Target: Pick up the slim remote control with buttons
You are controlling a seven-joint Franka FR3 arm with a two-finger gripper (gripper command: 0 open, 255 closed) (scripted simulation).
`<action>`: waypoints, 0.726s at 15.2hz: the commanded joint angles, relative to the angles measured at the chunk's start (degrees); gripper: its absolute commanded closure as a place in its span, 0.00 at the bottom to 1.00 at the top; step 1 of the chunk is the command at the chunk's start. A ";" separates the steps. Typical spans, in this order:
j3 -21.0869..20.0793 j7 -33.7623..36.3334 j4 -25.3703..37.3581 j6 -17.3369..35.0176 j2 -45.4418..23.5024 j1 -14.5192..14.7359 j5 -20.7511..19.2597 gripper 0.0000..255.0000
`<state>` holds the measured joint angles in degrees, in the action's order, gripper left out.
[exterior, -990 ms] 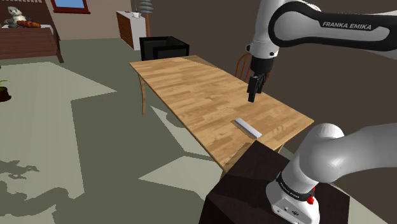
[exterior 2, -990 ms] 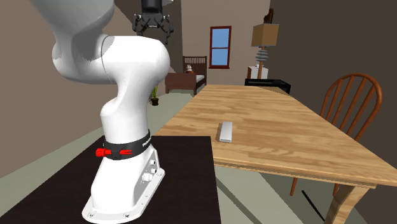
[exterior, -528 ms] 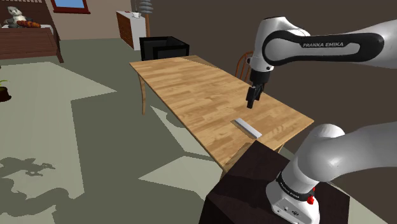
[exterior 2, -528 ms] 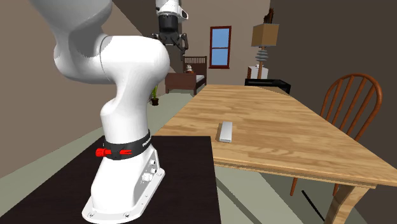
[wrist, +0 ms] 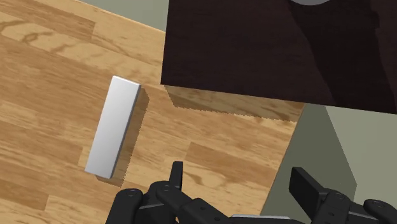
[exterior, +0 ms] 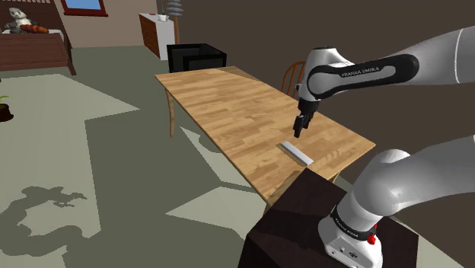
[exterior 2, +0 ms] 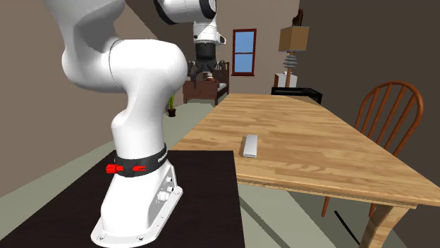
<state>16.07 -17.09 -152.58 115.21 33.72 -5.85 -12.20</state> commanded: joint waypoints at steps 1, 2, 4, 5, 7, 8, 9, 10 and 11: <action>2.11 -1.39 -1.02 4.70 -2.93 -0.86 -1.04 0.00; 3.18 -2.11 -1.21 6.92 -4.66 -1.18 -1.40 0.00; 5.35 -3.67 -1.32 11.41 -8.44 -1.67 -1.83 0.00; 6.44 -4.53 -1.24 13.65 -10.48 -1.84 -1.87 0.00; 8.65 -6.46 -0.81 18.11 -14.81 -1.99 -1.50 0.00; 9.74 -7.59 -0.47 20.32 -17.11 -1.96 -1.03 0.00; 10.84 -8.83 -0.04 22.49 -19.48 -1.86 -0.32 0.00; 11.91 -10.25 0.47 24.62 -21.93 -1.71 0.66 0.00; 12.93 -11.85 1.07 26.70 -24.45 -1.51 1.96 0.00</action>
<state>27.56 -26.90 -152.29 139.39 12.29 -7.42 -11.42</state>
